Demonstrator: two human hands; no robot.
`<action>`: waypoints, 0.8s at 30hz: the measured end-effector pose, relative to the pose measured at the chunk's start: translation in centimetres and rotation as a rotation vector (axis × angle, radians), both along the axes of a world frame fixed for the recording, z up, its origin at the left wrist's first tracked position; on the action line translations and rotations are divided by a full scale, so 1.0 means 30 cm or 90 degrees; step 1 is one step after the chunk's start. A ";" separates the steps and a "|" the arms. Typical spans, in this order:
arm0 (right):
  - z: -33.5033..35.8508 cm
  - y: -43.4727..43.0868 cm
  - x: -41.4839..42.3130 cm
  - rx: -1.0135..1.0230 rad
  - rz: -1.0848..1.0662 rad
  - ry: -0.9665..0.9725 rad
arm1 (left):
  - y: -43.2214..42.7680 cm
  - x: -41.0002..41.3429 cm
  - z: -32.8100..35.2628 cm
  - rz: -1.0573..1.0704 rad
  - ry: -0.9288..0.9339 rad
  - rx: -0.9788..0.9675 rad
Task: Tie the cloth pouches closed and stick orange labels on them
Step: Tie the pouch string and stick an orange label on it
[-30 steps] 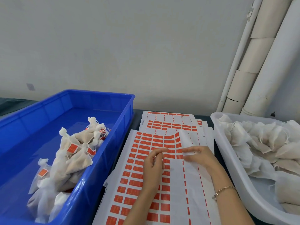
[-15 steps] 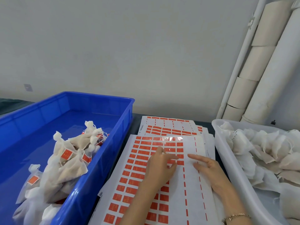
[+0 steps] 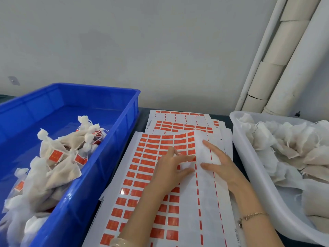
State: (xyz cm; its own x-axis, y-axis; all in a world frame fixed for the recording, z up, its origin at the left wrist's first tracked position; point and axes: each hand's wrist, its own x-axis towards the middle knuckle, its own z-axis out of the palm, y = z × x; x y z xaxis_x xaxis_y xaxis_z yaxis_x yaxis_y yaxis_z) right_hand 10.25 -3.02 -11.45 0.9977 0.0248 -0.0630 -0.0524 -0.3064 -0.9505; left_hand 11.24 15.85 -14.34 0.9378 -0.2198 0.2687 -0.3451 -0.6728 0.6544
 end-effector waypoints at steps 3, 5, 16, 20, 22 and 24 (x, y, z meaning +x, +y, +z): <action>0.001 -0.007 -0.004 0.076 0.015 0.036 | -0.002 -0.005 0.001 0.003 -0.018 -0.001; -0.001 -0.019 -0.001 0.129 0.028 0.048 | 0.000 -0.009 0.004 0.002 -0.038 -0.023; 0.012 -0.016 0.006 0.236 0.052 0.110 | -0.007 -0.035 0.041 0.006 -0.163 -0.115; 0.018 -0.011 -0.008 0.229 0.027 0.121 | -0.015 -0.034 0.037 -0.005 -0.187 -0.110; 0.017 -0.009 -0.013 0.226 0.005 0.127 | -0.018 -0.032 0.032 -0.003 -0.182 -0.110; 0.016 -0.008 -0.016 0.229 -0.003 0.133 | -0.022 -0.030 0.030 -0.001 -0.173 -0.110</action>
State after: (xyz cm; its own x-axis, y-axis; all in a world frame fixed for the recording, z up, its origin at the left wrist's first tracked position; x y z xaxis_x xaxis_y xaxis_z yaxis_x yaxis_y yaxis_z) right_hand 9.76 -3.25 -10.98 0.9644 0.0779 -0.2526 -0.2565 0.0448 -0.9655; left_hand 10.35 15.20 -13.43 0.8265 -0.1502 0.5426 -0.5234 -0.5599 0.6423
